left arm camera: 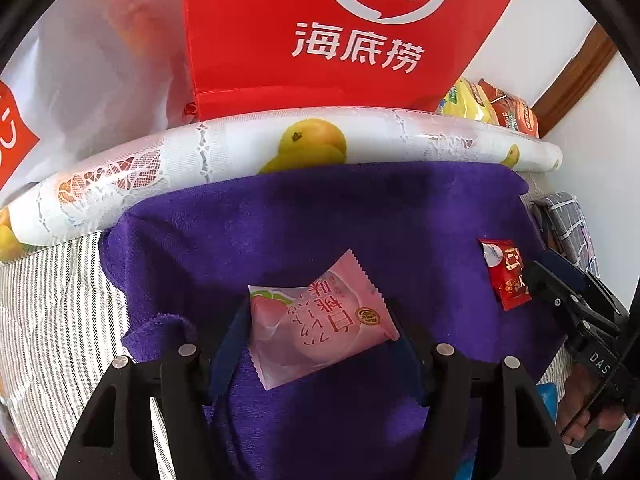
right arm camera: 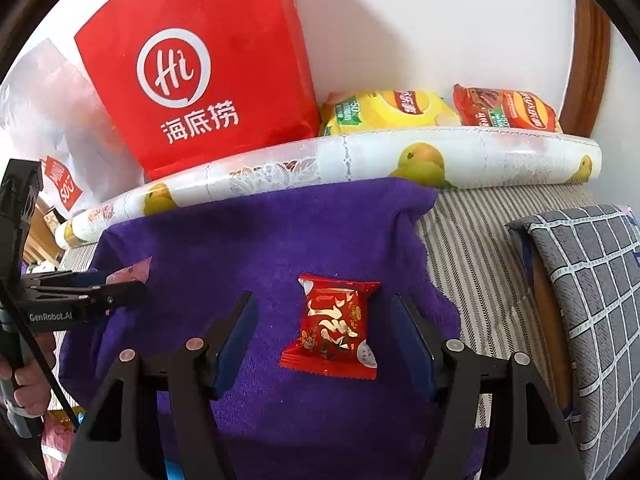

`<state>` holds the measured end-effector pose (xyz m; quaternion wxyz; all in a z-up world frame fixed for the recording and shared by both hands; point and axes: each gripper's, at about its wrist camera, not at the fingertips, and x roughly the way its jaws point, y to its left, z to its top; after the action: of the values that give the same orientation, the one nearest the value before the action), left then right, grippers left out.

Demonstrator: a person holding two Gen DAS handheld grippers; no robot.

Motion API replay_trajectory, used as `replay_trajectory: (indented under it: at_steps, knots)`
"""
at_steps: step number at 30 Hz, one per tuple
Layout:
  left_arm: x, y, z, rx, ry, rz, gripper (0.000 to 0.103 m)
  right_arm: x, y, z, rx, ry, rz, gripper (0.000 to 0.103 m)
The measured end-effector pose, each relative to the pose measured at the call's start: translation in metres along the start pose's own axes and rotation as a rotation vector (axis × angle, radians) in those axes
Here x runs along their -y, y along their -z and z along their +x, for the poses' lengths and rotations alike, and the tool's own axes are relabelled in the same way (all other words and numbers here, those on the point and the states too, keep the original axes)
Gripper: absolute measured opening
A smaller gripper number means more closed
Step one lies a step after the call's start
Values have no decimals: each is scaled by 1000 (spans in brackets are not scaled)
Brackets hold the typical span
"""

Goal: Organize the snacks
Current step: 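Withdraw both grippers from the towel back toward the snack pile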

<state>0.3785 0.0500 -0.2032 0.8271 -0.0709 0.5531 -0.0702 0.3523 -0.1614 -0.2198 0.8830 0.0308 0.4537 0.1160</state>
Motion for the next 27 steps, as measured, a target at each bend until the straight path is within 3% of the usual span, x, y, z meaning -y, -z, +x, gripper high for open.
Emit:
replay_trajectory:
  at_steps: [5,12,19,27]
  knots:
    - [2,-1,-7,29,11,3,75,0,1,0,-1,13,1,68]
    - [6,-1,-26,73,21,24,76,4,1,-6,20,28,8,68]
    - [7,0,-49,138,29,39,76,-4,-9,-30,74,110,-15,68]
    - [10,4,-78,202,49,50,76,-4,-7,-73,88,56,40,68]
